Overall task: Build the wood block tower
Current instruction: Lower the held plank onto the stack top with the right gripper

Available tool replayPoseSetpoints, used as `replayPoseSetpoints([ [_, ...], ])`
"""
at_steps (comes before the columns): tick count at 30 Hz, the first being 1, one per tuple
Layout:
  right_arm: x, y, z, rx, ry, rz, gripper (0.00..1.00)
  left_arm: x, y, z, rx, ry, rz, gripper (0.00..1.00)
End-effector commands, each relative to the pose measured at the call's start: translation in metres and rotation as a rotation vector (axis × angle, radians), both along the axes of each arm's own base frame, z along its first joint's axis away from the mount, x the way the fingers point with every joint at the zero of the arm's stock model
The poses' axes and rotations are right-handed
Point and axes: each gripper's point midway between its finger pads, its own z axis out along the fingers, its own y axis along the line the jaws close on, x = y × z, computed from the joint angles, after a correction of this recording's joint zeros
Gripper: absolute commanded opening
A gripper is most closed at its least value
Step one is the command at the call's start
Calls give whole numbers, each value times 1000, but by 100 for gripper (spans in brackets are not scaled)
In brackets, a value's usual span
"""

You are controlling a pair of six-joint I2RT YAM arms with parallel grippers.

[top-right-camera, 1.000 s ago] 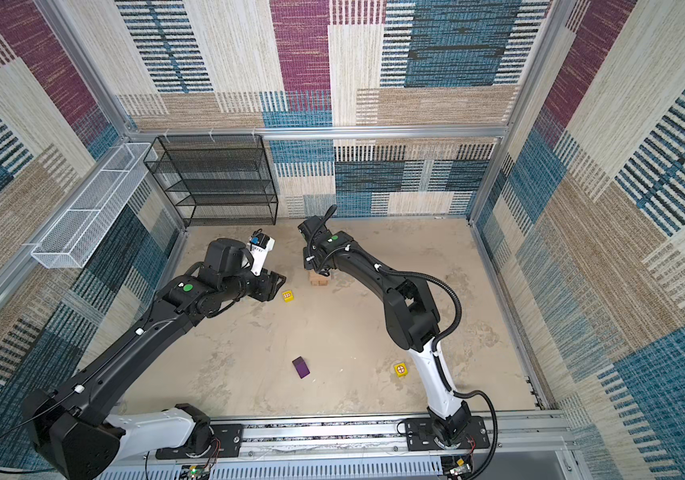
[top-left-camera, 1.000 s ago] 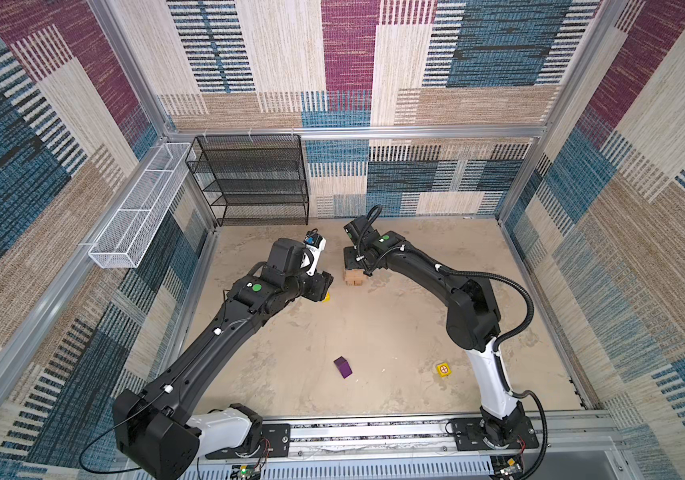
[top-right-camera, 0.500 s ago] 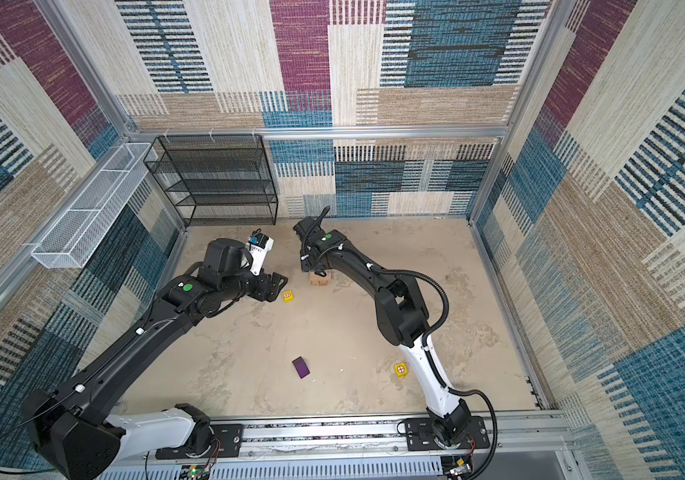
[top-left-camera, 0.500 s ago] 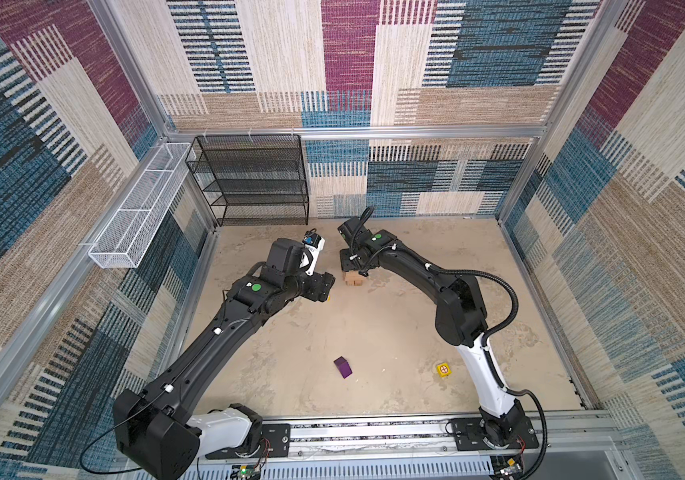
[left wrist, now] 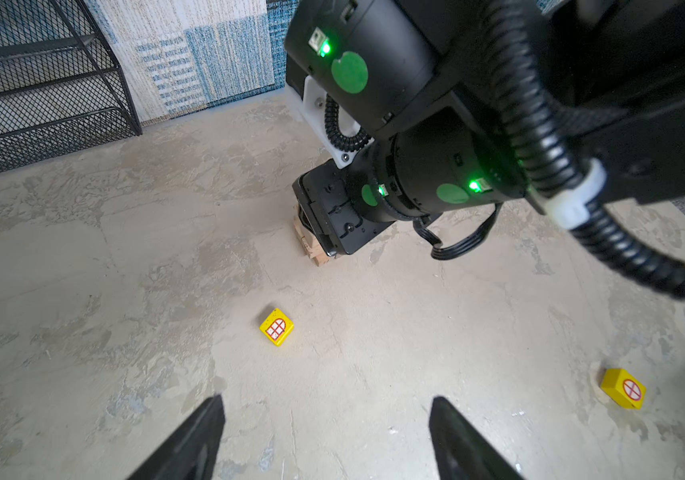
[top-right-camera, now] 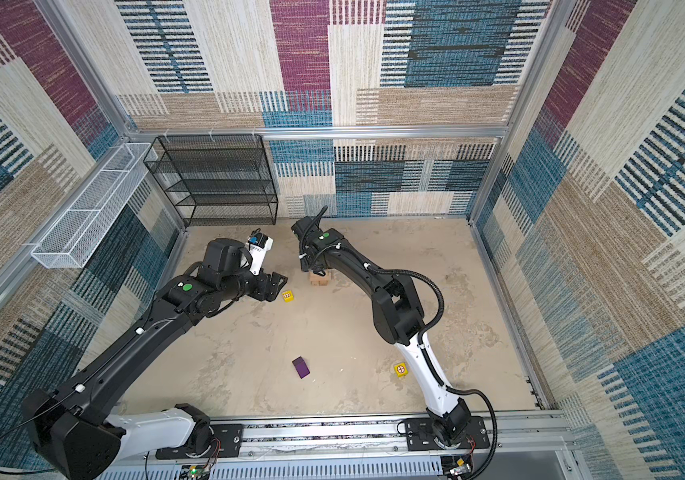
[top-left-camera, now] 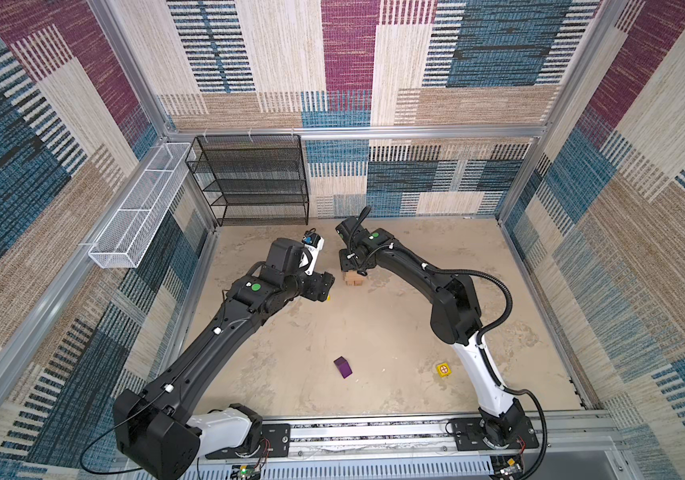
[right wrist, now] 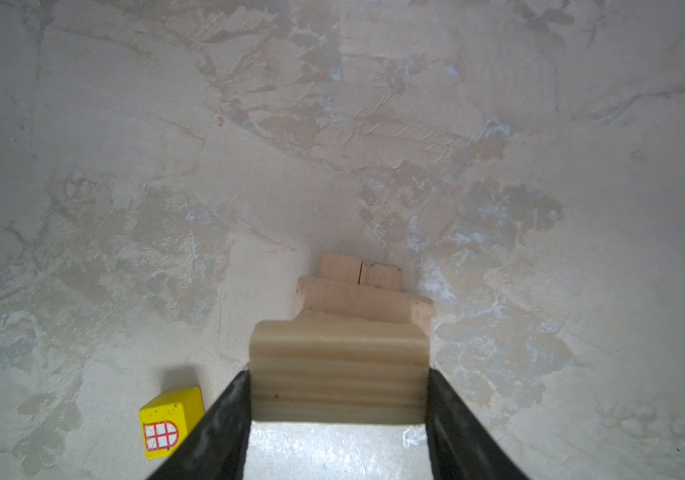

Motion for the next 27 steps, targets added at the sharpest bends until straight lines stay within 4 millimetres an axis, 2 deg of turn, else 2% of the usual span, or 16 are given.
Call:
replayPoseSetpoints([
  [1, 1, -3, 1, -11, -6, -18, 23, 0, -3, 3, -25, -4, -5, 82],
  [6, 0, 0, -1, 4, 3, -21, 24, 1, -3, 3, -25, -3, -5, 82],
  [9, -1, 2, -2, 16, 12, -14, 29, 0, -3, 4, -25, -5, -6, 82],
  [23, -1, 2, -9, 8, 23, -22, 32, -1, -2, 6, -32, -11, -8, 79],
  [27, 0, 1, -8, 4, 20, -27, 37, -1, -2, 7, -32, -13, -7, 79],
])
